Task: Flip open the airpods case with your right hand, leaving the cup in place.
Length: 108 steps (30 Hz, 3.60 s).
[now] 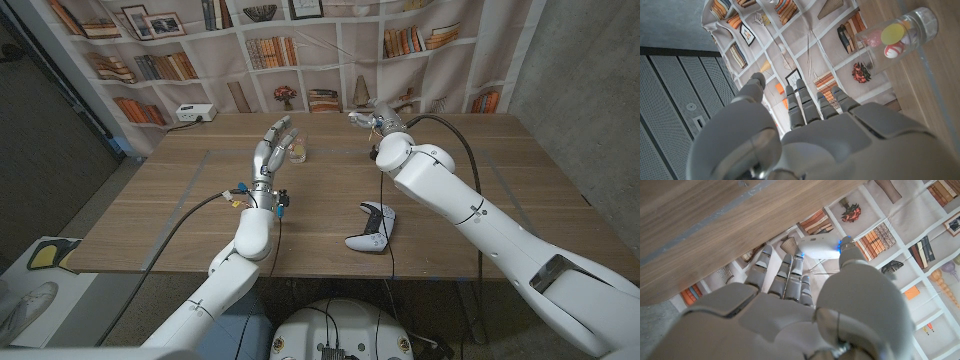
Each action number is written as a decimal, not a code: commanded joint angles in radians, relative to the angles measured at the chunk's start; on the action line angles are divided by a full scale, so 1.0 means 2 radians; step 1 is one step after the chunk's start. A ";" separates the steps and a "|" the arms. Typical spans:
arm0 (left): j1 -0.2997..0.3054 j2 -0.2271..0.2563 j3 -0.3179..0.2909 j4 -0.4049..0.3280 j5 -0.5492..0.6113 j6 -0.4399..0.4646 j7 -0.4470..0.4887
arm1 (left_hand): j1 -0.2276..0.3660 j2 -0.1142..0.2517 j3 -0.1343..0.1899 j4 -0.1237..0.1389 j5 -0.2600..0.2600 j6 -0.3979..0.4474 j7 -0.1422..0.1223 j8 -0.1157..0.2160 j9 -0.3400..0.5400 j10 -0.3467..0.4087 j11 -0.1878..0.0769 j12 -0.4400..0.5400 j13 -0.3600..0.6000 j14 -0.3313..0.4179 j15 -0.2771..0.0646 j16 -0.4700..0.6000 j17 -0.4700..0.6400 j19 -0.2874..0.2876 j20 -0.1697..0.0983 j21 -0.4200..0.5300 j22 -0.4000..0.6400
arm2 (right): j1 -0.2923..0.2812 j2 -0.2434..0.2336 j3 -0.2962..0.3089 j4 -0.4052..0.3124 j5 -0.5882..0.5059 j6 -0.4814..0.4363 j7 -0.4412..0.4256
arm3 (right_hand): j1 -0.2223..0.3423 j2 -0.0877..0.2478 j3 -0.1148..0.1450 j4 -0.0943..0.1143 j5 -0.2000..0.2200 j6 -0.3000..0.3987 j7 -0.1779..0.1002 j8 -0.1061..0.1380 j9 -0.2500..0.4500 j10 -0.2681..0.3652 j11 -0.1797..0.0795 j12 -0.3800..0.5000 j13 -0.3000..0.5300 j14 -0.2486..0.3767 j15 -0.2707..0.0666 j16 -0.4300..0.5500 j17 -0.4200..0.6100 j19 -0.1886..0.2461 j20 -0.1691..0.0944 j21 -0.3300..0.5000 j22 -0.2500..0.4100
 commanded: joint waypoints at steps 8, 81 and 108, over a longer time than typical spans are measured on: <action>-0.038 -0.065 0.032 0.032 0.089 0.019 0.111 | 0.018 -0.023 -0.016 0.007 0.000 0.000 -0.006 -0.006 0.002 -0.006 -0.011 -0.010 0.005 0.002 -0.007 0.000 0.002 0.006 -0.013 0.002 0.001 | -0.022 0.003 0.046 -0.019 0.051 0.038 -0.006 | 0.018 0.018 0.011 0.009 0.003 0.006 0.002 0.001 0.001 0.043 -0.036 0.003 0.022 0.005 0.000 0.001 0.001 0.004 -0.002 0.001 0.001; -0.154 -0.120 0.105 0.183 0.131 -0.008 0.183 | 0.062 -0.024 -0.053 0.014 0.018 0.004 -0.008 -0.014 0.005 -0.022 -0.014 -0.022 0.009 -0.026 0.000 -0.004 0.003 -0.008 -0.024 -0.003 0.000 | -0.042 -0.013 0.089 -0.002 0.181 0.175 -0.011 | 0.023 0.014 0.005 0.013 0.004 0.019 0.008 -0.001 0.002 0.048 -0.037 0.004 0.031 0.002 -0.004 0.000 0.002 0.023 -0.001 0.002 0.001; -0.178 -0.125 0.137 0.225 0.144 -0.006 0.179 | 0.079 -0.032 -0.073 0.019 0.017 -0.009 0.000 -0.021 0.007 -0.038 -0.007 -0.027 0.014 -0.022 0.008 -0.002 0.005 -0.014 -0.005 -0.002 0.001 | -0.040 -0.017 0.092 -0.003 0.195 0.172 -0.017 | 0.022 0.014 0.002 0.014 0.004 0.023 0.008 -0.002 0.002 0.052 -0.039 0.004 0.034 0.003 -0.005 0.000 0.003 0.023 0.000 0.000 0.001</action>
